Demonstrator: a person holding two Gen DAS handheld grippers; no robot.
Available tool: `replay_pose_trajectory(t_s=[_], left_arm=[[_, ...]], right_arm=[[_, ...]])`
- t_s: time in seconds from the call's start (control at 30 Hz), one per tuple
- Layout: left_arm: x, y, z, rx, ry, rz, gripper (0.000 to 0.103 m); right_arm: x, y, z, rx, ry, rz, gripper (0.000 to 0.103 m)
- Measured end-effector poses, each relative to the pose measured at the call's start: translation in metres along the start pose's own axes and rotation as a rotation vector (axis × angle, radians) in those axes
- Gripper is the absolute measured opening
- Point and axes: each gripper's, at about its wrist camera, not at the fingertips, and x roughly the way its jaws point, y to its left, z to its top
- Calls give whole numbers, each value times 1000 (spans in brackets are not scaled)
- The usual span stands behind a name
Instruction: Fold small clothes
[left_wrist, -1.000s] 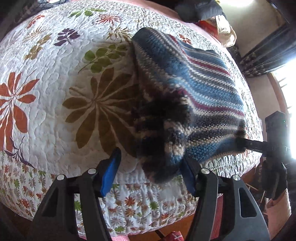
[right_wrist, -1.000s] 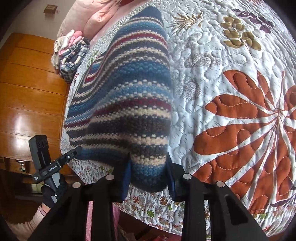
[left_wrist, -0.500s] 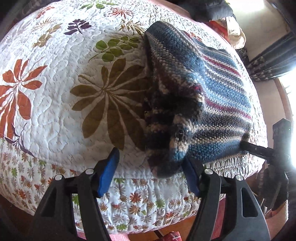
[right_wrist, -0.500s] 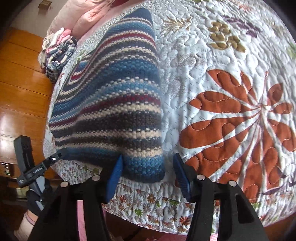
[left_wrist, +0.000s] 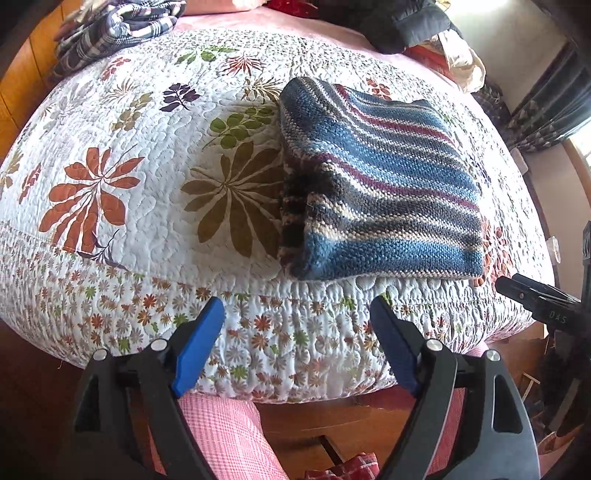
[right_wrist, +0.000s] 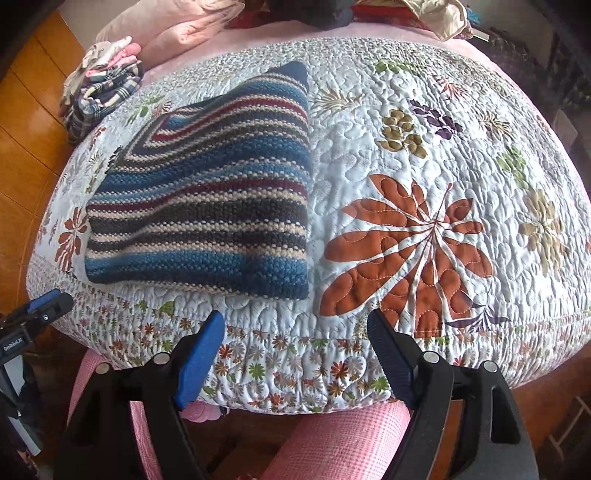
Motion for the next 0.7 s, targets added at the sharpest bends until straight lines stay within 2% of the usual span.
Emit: replay_pose_trajectory(t_s=[0.07,0.2,0.27,0.37,0.43,0.7], left_arm=[[-6,-4,-3,-4,-5,4,82],[-17,-10,-9,2,-17,33,84],[-22,-14,-11,4,-18,53,86],[-31,-17,-16,-10,-19,57,86],[-37,-18,-18,-11,-23,66,86],[-59,-24,-27,16,-45,98,86]], right_arm=[[-8,1,-6,-10,-13,-25,81],[-24,7,-15,-8,-29,-83,90],[-34,11,-19,-7,-45,-77,90],[-45,18,-24,-5,-43,-98,99],[-50,22,-26,-18,-49,-120,99],[-74,43,-31,-46,-81,-97,99]])
